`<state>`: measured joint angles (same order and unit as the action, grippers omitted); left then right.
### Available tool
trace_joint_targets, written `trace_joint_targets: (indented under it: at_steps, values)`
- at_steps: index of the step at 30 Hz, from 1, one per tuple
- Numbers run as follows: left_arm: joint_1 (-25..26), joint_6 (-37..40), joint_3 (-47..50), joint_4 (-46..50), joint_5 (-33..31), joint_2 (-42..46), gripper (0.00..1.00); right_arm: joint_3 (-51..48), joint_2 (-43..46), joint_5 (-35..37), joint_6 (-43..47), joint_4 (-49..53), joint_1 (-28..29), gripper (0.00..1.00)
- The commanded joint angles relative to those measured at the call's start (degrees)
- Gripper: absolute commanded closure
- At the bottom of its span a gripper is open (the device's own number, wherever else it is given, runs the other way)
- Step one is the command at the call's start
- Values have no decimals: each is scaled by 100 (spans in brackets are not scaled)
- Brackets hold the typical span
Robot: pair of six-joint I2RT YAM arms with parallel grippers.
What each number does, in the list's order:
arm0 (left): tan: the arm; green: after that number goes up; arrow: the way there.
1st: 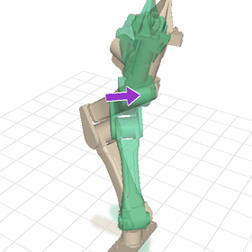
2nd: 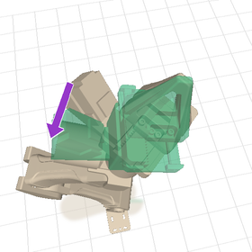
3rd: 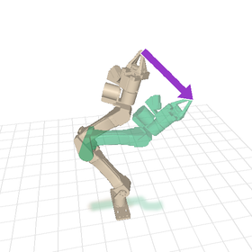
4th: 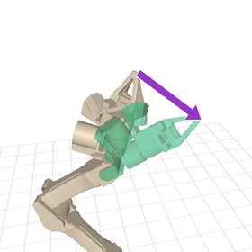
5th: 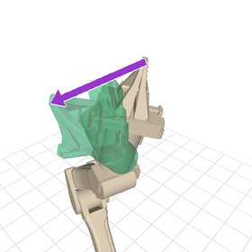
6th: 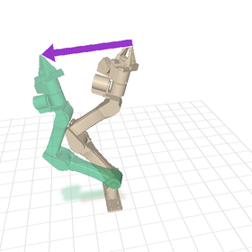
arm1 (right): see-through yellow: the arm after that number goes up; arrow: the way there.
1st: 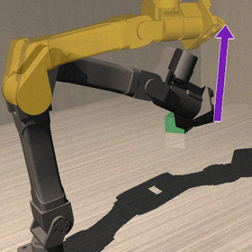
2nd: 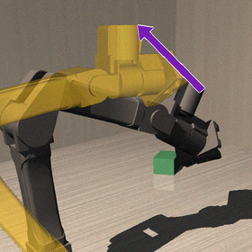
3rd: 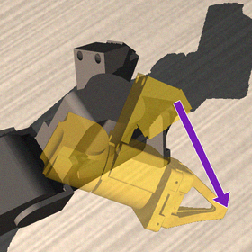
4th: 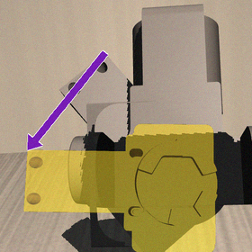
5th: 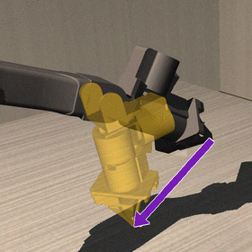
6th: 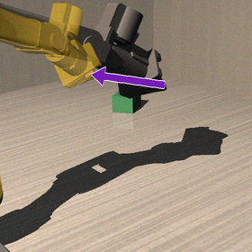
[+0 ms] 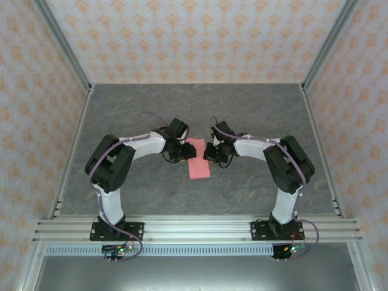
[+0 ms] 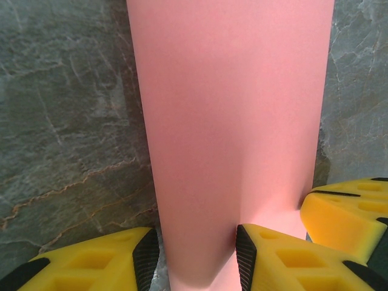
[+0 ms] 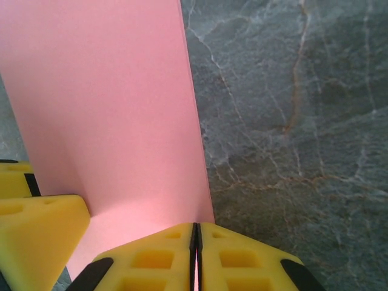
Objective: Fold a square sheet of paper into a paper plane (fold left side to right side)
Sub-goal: Hold the square sheet of paper at the center of the table.
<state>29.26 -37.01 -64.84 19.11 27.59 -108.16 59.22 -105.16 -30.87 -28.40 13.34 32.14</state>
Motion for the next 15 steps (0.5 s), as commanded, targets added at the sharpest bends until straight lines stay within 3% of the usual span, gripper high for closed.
trace_joint_targets:
  at_steps: [1,15]
  values:
    - [121,97,110,48,-167,-331,56,155,-144,200,45,362,23,88]
    - [108,242,-26,533,-594,482,49,177,-396,383,94,747,24,88]
